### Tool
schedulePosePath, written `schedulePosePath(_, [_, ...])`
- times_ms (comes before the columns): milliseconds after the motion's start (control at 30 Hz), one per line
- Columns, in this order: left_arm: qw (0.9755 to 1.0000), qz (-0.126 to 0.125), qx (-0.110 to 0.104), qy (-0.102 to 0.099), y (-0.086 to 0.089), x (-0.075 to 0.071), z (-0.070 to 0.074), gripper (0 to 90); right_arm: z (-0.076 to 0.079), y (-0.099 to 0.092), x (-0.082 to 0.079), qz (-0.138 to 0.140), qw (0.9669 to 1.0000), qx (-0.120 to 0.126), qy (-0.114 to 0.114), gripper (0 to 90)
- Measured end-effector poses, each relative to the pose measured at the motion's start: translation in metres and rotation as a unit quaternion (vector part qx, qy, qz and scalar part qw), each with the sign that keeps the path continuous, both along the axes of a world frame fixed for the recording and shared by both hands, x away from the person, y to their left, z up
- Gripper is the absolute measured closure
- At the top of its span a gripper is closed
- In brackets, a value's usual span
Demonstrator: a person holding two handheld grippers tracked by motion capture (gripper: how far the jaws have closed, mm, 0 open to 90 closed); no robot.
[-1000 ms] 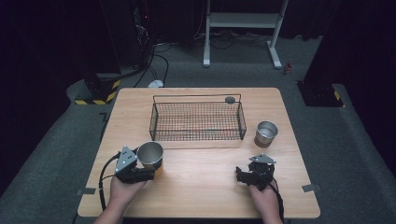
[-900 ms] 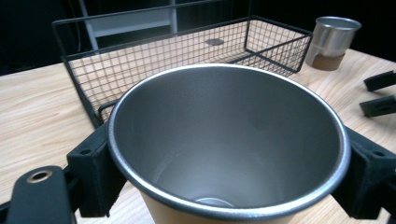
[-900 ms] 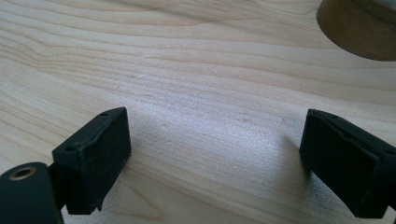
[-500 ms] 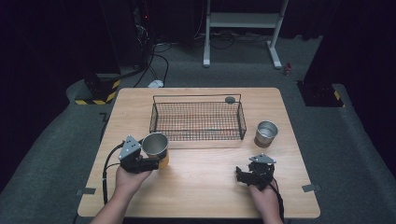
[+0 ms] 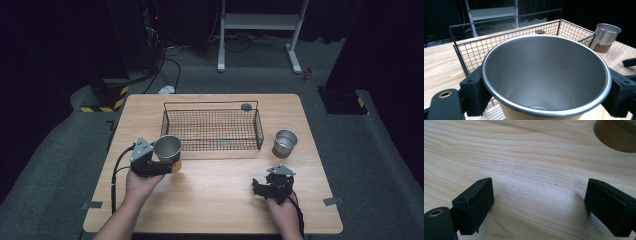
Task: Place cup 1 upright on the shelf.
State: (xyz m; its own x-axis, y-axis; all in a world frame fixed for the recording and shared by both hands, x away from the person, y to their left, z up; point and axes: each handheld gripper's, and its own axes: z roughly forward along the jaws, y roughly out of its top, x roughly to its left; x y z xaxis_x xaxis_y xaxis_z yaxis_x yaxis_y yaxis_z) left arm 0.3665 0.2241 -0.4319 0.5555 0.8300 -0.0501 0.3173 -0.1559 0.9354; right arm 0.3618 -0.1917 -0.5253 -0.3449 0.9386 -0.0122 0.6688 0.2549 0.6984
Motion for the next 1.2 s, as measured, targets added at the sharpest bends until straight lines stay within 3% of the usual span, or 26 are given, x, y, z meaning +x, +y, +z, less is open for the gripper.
schedulePosePath(867, [0.9991, 0.017, -0.038, -0.012, -0.007, 0.035, 0.026, 13.3, 0.0, 0.0, 0.0, 0.002, 1.0, 0.001, 0.001, 8.8])
schedulePosePath(1200, [0.9992, 0.023, -0.033, -0.004, -0.011, 0.051, 0.03, 13.3, 0.0, 0.0, 0.0, 0.003, 1.0, 0.001, 0.001, 8.8])
